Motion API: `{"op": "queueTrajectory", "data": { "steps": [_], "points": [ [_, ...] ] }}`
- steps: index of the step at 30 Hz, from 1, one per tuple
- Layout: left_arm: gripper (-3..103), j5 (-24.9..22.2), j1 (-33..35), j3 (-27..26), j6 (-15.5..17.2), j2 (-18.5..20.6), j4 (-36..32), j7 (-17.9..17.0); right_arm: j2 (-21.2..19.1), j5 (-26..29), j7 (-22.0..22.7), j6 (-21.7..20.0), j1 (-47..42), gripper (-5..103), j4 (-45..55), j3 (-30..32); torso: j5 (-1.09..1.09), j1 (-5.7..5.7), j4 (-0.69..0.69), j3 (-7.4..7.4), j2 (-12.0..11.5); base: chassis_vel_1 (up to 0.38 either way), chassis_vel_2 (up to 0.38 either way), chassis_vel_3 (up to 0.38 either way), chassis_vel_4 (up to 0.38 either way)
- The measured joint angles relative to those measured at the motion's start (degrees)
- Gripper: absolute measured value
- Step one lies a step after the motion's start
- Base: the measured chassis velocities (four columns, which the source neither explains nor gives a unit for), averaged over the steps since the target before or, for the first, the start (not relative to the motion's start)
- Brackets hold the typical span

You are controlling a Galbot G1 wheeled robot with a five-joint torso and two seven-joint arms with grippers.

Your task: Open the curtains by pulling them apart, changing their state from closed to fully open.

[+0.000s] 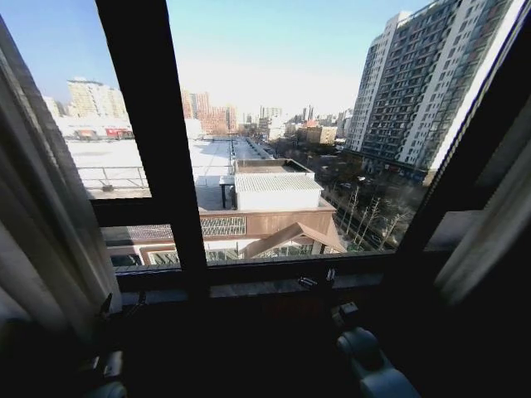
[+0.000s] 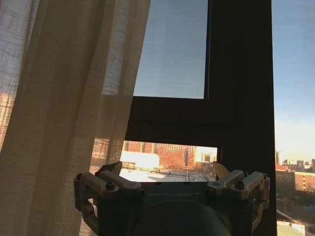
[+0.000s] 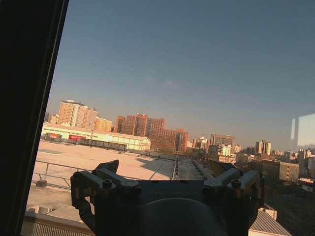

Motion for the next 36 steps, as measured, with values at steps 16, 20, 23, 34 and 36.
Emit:
{"op": "queueTrajectory", "data": {
  "steps": [16, 20, 23, 34, 36],
  "points": [
    [100, 0.0, 0.0, 0.0, 0.0, 0.0, 0.0, 0.0, 0.0, 0.0, 0.0, 0.0, 0.0, 100, 0.0, 0.0, 0.01, 0.01, 0.02, 0.00, 0.0, 0.346, 0.352, -0.345, -0.345],
    [100, 0.0, 0.0, 0.0, 0.0, 0.0, 0.0, 0.0, 0.0, 0.0, 0.0, 0.0, 0.0, 100, 0.0, 0.0, -0.02, 0.01, 0.02, 0.00, 0.0, 0.231, 0.207, -0.195, -0.225],
    [100, 0.0, 0.0, 0.0, 0.0, 0.0, 0.0, 0.0, 0.0, 0.0, 0.0, 0.0, 0.0, 100, 0.0, 0.0, -0.02, 0.01, 0.01, 0.00, 0.0, 0.043, 0.076, -0.040, -0.089],
    [100, 0.0, 0.0, 0.0, 0.0, 0.0, 0.0, 0.0, 0.0, 0.0, 0.0, 0.0, 0.0, 100, 0.0, 0.0, 0.03, 0.00, -0.01, 0.00, 0.0, -0.018, -0.016, 0.012, 0.023],
    [100, 0.0, 0.0, 0.0, 0.0, 0.0, 0.0, 0.0, 0.0, 0.0, 0.0, 0.0, 0.0, 100, 0.0, 0.0, -0.01, 0.01, 0.01, 0.00, 0.0, 0.000, 0.000, 0.000, 0.000]
  ]
}}
